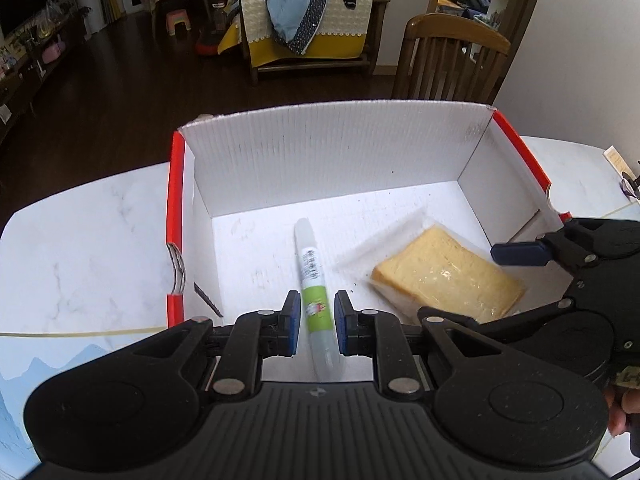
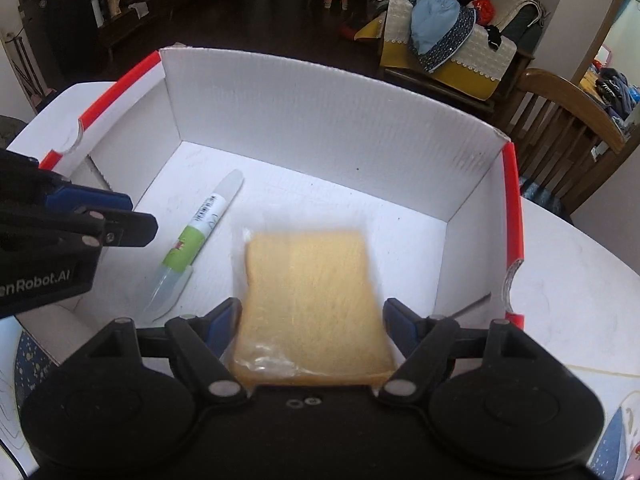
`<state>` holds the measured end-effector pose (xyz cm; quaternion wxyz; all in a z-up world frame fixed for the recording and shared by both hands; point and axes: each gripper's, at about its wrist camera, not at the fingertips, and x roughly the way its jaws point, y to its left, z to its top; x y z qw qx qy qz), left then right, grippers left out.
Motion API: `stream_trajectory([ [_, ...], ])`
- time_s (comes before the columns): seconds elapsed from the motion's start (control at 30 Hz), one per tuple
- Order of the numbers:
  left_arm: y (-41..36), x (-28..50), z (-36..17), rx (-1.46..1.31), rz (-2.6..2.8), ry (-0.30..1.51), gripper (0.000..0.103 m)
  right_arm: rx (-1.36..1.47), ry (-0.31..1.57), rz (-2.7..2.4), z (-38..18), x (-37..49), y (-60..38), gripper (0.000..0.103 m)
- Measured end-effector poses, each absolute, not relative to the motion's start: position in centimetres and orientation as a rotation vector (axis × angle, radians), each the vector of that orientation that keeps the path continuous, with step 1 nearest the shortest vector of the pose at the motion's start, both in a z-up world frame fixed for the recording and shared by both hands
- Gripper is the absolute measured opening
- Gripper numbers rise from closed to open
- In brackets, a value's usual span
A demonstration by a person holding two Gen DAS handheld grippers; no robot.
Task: Organize objects
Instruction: 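Carry the glue stick and bagged bread with both tools into the red box, then open both tools to release the glue stick and bread, then lift out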
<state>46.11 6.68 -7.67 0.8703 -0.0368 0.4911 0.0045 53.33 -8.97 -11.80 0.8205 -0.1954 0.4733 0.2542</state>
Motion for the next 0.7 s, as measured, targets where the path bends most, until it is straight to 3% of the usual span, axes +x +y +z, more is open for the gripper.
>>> stream_trajectory([
  [0.7, 5.9, 41.1, -2.7, -0.111, -0.016, 0.933, 0.017, -0.304, 0.855, 0.616, -3.9, 48.5, -13.8, 0.08],
])
